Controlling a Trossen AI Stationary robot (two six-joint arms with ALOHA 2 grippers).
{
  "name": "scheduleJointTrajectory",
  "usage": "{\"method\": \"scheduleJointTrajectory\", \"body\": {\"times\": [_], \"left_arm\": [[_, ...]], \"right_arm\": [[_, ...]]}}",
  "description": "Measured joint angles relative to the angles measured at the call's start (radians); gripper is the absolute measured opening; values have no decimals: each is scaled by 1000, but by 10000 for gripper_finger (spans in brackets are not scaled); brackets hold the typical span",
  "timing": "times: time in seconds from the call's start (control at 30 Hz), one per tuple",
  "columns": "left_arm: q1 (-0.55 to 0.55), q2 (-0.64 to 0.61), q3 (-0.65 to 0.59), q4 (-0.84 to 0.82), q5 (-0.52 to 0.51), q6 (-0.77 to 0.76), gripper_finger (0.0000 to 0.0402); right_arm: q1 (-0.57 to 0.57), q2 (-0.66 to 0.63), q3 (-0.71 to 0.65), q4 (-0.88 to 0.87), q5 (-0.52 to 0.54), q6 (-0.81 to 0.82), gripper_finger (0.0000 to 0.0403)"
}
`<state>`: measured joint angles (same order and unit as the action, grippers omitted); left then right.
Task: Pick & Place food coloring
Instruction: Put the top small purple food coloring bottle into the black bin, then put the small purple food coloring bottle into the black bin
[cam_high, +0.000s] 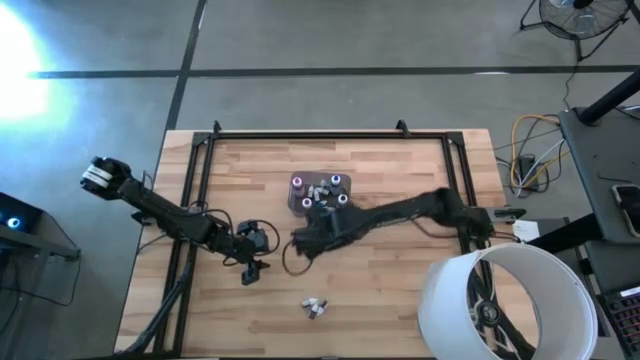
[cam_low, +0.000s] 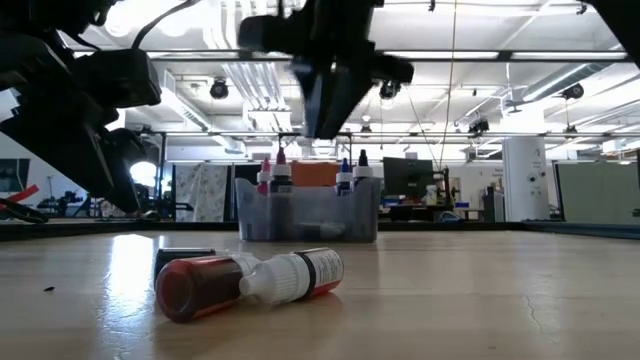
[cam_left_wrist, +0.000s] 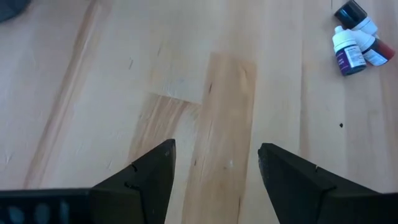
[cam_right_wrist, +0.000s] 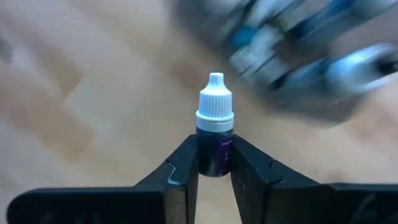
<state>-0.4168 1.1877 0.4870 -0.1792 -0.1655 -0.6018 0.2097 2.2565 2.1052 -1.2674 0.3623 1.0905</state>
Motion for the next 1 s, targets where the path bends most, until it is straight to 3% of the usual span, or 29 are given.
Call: {"method": "scheduleJointTrajectory", "body": {"times": [0.13,0.33,0.43,0.53,0.67,0.77,0.87,1.0], "left_arm": [[0,0,0,4,-11,-8,206],[0,0,0,33,-12,-38,206],[0,0,0,39,-12,-97,206],[0,0,0,39,-17,-173,206],[0,1,0,47,-23,-246,206],[0,1,0,68,-23,-259,206],[0,1,0,114,-22,-235,206],[0,7,1,187,-22,-220,206]], "right_arm": [[-74,-89,-1,-42,84,-44,67],[-258,-88,-12,2,-105,-212,85],[-309,-94,-19,44,-174,-267,119],[-332,-101,-19,31,-177,-298,161],[-327,-121,-21,24,-175,-323,215],[-274,-158,-21,5,-118,-420,244],[-188,-179,-22,-42,-67,-505,259],[-80,-187,-49,-121,-68,-483,261]]}}
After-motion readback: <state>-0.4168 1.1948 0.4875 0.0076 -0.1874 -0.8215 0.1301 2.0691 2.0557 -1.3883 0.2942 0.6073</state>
